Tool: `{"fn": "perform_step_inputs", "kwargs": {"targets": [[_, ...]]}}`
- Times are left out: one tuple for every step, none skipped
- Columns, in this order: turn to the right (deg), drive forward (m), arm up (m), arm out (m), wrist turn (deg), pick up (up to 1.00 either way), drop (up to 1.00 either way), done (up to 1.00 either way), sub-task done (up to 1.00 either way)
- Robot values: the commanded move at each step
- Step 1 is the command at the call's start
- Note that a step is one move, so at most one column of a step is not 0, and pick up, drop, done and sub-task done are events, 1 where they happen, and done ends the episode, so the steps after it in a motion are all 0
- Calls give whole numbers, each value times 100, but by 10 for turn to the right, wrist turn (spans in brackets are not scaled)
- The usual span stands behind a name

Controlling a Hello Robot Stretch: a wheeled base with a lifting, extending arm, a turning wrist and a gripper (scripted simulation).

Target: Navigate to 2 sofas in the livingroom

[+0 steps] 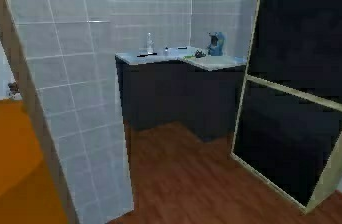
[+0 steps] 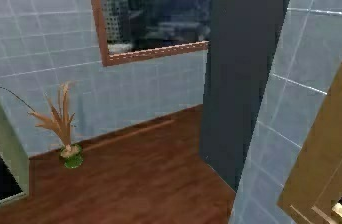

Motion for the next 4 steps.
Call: {"fn": "perform_step_inputs", "kwargs": {"targets": [[-450, 0, 0, 0, 0, 0, 0, 0, 0], [-180, 0, 0, 0, 0, 0, 0, 0, 0], [0, 100, 0, 0, 0, 0, 0, 0, 0], [-90, 0, 0, 0, 0, 0, 0, 0, 0]]}}
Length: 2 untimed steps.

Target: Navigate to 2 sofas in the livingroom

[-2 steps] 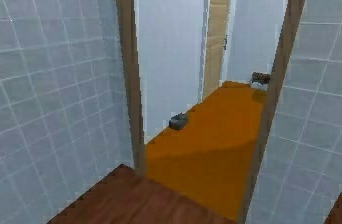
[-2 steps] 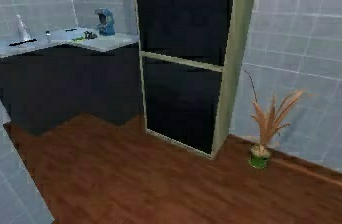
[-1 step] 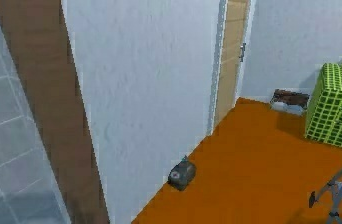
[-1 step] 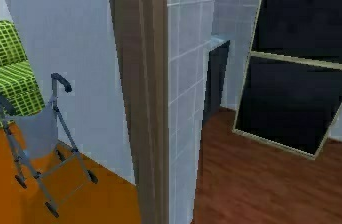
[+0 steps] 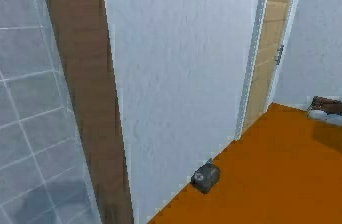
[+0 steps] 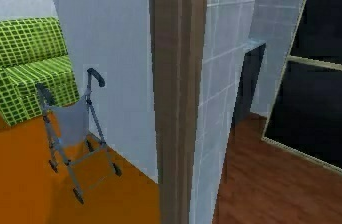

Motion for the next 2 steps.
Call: {"fn": "perform_step_inputs", "kwargs": {"targets": [[0, 5, 0, 0, 0, 0, 0, 0, 0], [390, 0, 0, 0, 0, 0, 0, 0, 0]]}}
